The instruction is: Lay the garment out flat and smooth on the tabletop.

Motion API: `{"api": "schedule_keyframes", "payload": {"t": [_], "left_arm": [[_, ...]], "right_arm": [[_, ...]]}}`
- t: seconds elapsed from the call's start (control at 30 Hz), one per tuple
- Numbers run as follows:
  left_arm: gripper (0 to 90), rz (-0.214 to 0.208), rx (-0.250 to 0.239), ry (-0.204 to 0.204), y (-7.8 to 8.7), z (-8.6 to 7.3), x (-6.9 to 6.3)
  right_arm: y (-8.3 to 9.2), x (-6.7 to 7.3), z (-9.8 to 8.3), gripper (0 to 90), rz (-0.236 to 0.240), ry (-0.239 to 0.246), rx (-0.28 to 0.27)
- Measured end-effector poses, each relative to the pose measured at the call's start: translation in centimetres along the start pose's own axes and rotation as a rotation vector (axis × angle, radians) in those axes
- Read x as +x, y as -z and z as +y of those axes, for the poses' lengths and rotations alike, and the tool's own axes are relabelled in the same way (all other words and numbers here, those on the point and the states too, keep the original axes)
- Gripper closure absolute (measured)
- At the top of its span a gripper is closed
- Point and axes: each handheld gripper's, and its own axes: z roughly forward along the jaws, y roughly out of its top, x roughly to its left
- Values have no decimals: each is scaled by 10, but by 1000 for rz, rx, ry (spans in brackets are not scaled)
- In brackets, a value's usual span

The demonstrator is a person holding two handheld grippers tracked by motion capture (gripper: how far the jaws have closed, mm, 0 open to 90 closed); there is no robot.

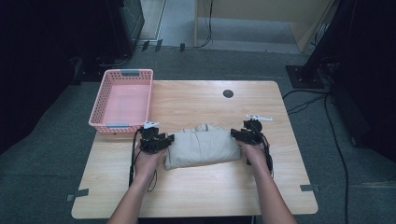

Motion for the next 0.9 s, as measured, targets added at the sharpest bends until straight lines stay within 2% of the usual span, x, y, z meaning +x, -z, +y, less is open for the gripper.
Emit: {"api": "schedule_keyframes", "payload": {"t": [0.07,0.13,0.23,0.27,0.33,0.43,0.53,0.67,0.9], "left_arm": [[652,1,-10,-11,-1,0,-3],[738,0,-10,-27,0,0,-6],[820,-19,-17,-30,3,-1,-6],[851,-26,-16,-33,5,-1,-6],[889,-38,-18,-36,8,-2,-6],[900,-64,-18,-66,13,-3,-8],[900,-87,-34,-75,21,-4,-9],[900,-103,-58,-88,33,-5,-7],[900,-178,-117,-129,59,-15,-14]], "right_arm": [[-2,-3,0,556,8,-22,18],[-2,-4,-1,669,55,-27,35],[1,-2,-3,870,89,12,24],[4,-1,-3,900,98,23,19],[7,-1,-4,900,125,33,10],[13,0,-7,900,138,91,-3],[23,-1,-10,900,162,104,-35],[43,-4,-12,900,189,122,-89],[80,1,-32,900,226,187,-180]]}}
